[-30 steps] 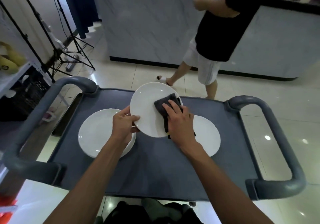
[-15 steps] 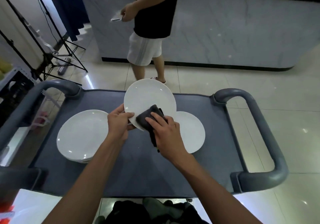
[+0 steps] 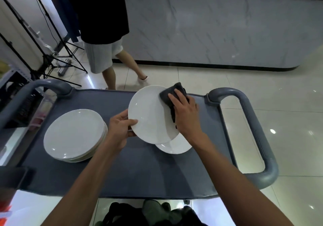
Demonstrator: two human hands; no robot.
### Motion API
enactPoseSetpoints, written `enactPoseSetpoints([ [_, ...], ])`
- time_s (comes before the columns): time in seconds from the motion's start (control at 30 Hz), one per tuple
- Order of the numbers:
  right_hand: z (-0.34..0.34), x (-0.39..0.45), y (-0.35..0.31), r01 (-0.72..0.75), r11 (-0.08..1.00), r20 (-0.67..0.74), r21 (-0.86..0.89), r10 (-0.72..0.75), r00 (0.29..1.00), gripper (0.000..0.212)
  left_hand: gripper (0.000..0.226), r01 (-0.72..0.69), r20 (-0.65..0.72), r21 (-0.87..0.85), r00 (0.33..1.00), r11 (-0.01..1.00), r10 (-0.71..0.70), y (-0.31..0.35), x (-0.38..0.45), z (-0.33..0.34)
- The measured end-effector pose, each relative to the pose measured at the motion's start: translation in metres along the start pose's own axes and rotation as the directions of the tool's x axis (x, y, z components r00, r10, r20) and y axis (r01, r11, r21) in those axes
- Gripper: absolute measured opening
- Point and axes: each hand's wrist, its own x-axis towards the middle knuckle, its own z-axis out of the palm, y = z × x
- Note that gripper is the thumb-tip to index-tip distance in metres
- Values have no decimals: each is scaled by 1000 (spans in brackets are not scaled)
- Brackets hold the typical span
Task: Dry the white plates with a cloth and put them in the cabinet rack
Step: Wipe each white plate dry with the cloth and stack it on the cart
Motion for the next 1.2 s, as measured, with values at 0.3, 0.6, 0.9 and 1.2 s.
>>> enactPoseSetpoints([
  [0.3,-8,5,-29,126,988,-62,87,-121,991,55,45,-19,68,45,998,999,16,-5,-9,17],
  [0.6,18,-30,-41,336,919,-162,205,-307,938,56,45,12,67,21,998,1000,-13,-15,-12,16],
  [0.9,22,-58,-32,320,922,-182,217,-284,942,57,48,15,112,53,993,998,-21,-21,-21,24],
  [1.2,-6,-10,-26,155,979,-74,129,-146,986,54,53,-4,70,31,998,1000,2,-16,-24,23],
])
